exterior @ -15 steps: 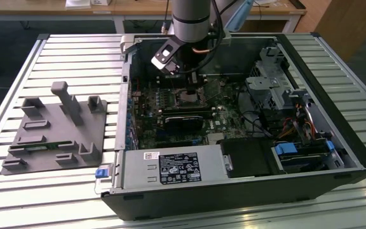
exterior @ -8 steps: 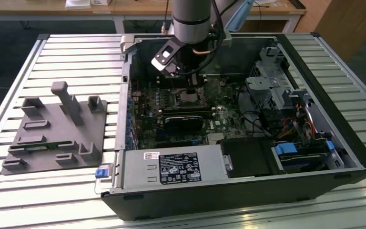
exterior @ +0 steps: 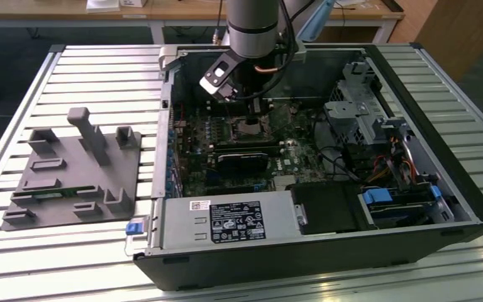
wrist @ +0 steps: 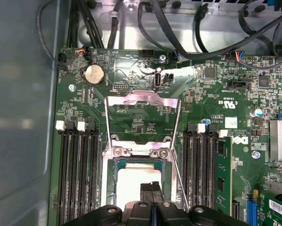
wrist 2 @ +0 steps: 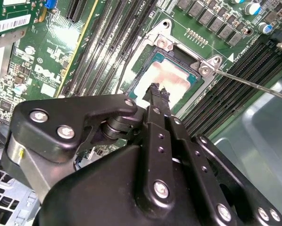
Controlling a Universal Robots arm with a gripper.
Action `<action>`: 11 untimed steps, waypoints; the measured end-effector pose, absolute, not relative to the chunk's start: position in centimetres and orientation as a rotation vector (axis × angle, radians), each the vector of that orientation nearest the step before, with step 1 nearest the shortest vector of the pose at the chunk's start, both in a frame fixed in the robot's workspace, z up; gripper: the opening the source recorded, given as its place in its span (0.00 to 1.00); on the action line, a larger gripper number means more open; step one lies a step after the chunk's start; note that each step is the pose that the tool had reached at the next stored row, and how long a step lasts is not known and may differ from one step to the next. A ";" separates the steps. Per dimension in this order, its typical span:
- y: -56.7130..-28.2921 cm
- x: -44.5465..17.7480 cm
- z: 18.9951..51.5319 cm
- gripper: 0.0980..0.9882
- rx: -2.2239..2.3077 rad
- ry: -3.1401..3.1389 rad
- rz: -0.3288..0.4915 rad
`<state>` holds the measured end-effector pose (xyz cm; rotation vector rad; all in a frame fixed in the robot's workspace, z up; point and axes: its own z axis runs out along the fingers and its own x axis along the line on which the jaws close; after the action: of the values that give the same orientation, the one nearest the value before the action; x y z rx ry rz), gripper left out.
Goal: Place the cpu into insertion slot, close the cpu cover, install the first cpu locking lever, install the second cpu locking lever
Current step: 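Place the cpu into insertion slot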
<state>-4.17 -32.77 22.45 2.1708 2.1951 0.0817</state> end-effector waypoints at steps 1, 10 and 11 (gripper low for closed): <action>-32.8 -4.2 22.5 0.01 2.171 2.195 0.083; -32.8 -4.2 23.1 0.01 2.173 2.197 0.087; -32.8 -4.2 23.2 0.01 2.174 2.198 0.088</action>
<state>-4.17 -32.77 23.25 2.1738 2.1977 0.0883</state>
